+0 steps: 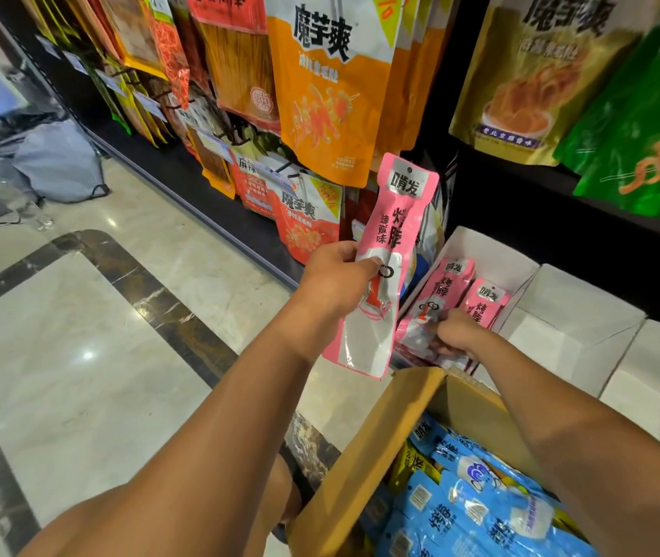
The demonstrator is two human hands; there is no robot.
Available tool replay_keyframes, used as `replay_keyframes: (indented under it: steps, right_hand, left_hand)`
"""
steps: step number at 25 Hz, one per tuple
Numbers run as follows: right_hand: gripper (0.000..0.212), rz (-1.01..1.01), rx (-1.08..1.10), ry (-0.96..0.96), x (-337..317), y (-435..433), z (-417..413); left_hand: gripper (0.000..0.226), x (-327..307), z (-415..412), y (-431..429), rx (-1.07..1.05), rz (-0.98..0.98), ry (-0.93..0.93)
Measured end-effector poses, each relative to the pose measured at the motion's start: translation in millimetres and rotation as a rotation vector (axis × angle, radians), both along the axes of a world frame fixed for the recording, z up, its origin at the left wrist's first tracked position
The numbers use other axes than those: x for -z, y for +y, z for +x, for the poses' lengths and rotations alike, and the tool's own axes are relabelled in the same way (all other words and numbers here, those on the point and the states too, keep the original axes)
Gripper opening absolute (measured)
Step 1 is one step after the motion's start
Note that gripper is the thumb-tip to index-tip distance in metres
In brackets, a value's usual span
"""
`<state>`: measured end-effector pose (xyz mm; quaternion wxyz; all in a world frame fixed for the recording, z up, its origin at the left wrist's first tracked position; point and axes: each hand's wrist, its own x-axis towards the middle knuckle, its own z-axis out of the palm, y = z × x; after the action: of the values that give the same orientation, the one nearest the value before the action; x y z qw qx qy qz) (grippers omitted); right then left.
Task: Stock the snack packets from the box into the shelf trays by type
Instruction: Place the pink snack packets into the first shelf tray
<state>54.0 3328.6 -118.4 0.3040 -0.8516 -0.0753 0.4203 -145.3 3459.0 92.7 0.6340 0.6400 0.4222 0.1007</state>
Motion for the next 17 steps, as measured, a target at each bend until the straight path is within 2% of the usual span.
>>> replay_keyframes:
  steps: [4, 9, 13, 17]
  right_hand:
    - [0.032, -0.038, -0.110, -0.113, -4.3, -10.3, -0.9]
    - [0.033, 0.096, -0.125, -0.355, -39.0, -57.2, -10.2]
    - [0.027, 0.026, -0.189, -0.474, -54.0, -129.6, -17.4]
    - [0.032, -0.057, -0.103, -0.524, -58.9, -205.3, -39.7]
  left_hand:
    - [0.017, -1.5, -1.3, 1.5, 0.011, 0.011, 0.010]
    - [0.017, -3.7, -3.7, -1.0, 0.033, 0.021, 0.011]
    - [0.018, -1.2, -0.5, -9.0, 0.054, 0.055, -0.012]
    - [0.009, 10.0, 5.9, -31.0, 0.094, 0.109, -0.009]
